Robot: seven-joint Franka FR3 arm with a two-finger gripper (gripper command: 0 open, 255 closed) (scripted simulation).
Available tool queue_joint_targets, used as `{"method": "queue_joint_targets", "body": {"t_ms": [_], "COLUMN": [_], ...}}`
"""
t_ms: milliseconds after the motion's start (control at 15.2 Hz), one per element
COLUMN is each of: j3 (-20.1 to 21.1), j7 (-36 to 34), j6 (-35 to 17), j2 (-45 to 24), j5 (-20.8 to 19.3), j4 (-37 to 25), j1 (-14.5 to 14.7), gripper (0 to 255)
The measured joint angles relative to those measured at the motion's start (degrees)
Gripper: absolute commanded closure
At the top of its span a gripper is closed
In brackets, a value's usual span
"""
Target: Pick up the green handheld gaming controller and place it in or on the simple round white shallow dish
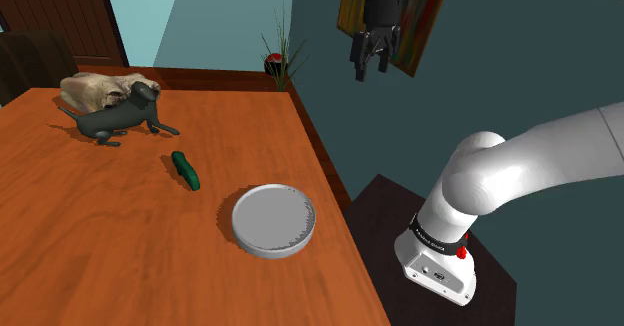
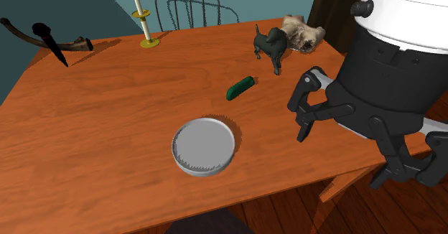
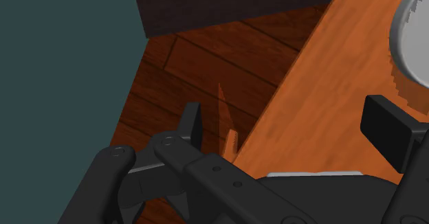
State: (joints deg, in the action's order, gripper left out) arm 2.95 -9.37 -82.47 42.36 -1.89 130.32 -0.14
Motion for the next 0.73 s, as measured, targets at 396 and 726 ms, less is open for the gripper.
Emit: {"method": "queue_joint_targets", "body": {"t_ms": [396,726], "j3": [2.8,6.9], "j7": [-3.4,-8.3], "j6": [-5.1,-11.6], "j2": [-5.2,-13.1], "j5": [2.2,4.6], "j4": [0.3,-0.9], "j1": [0.8,1.9], "gripper": [0,0]}}
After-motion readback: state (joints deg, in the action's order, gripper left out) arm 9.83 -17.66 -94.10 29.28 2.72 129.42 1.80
